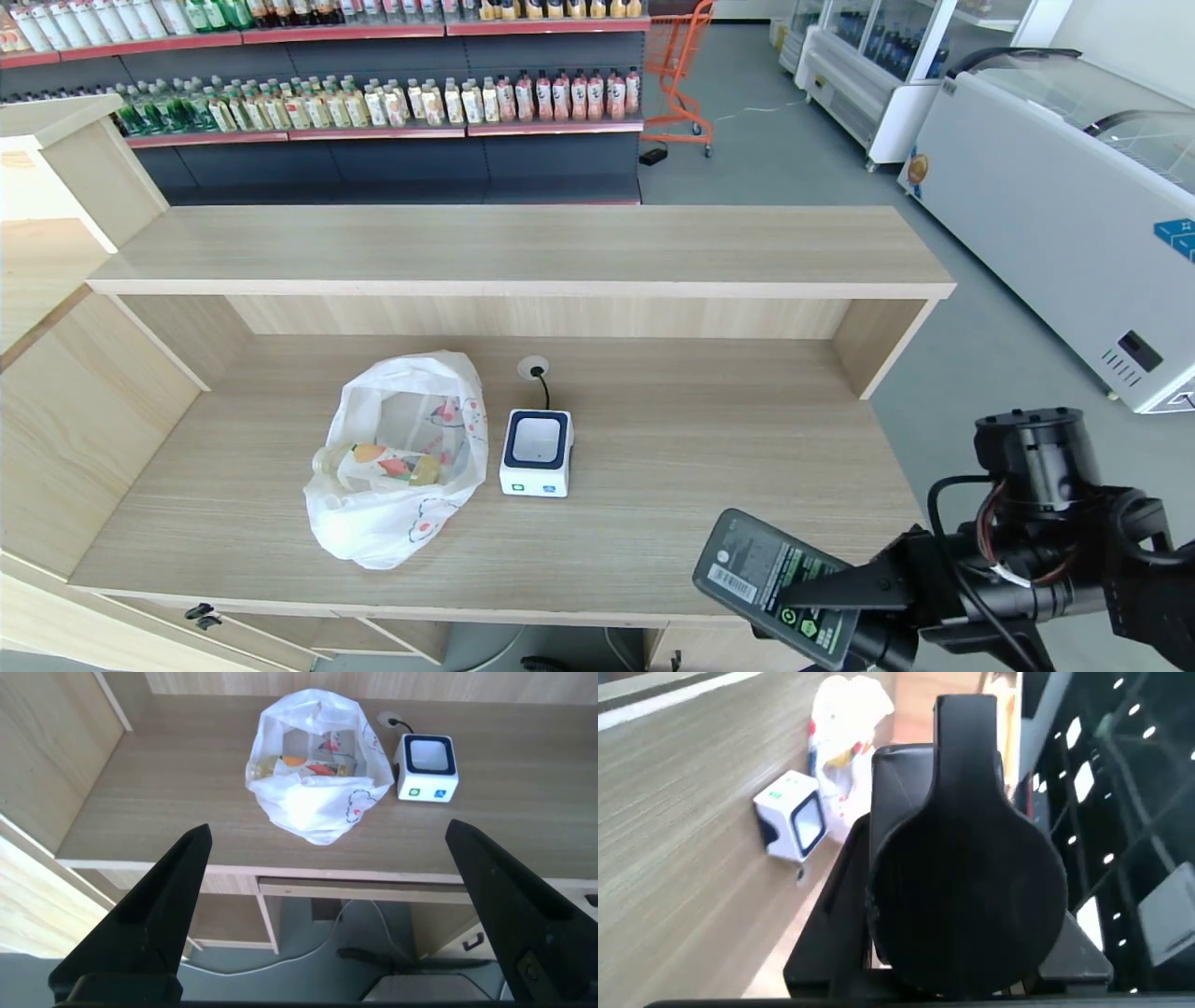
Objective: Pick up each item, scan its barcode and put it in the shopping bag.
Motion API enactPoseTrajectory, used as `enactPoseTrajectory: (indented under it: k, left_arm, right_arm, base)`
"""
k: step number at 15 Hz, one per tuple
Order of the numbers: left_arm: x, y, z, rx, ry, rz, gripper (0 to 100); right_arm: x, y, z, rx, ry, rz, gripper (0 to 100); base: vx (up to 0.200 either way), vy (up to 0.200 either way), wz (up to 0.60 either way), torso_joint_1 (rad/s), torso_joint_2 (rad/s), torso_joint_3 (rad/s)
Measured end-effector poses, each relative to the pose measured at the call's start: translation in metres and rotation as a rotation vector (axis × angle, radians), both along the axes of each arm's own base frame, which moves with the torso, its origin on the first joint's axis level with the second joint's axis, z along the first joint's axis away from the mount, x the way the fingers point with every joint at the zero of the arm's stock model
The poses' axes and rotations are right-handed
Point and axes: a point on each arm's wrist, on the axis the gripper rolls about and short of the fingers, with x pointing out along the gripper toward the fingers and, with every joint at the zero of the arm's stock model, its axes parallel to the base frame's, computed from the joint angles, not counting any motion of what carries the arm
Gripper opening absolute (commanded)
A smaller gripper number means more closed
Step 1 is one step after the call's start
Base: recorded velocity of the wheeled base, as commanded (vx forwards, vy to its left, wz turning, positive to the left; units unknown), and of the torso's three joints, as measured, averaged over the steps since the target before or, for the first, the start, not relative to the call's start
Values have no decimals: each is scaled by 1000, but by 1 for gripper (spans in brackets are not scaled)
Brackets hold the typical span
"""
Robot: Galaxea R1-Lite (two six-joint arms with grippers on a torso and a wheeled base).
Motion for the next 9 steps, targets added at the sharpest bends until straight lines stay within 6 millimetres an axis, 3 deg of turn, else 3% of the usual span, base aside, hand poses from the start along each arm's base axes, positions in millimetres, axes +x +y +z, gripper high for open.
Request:
enactPoseTrajectory:
  k: [3, 9]
  left_arm:
    - [0, 0, 0, -1, 0, 0, 100]
    - [0, 0, 0, -1, 0, 0, 100]
  right_arm:
    - [3, 19, -8, 46, -13, 154, 0]
    - [19, 33, -10, 104, -34, 252, 0]
  base:
    - [0, 0, 0, 0, 0, 0]
    - [0, 0, 0, 0, 0, 0]
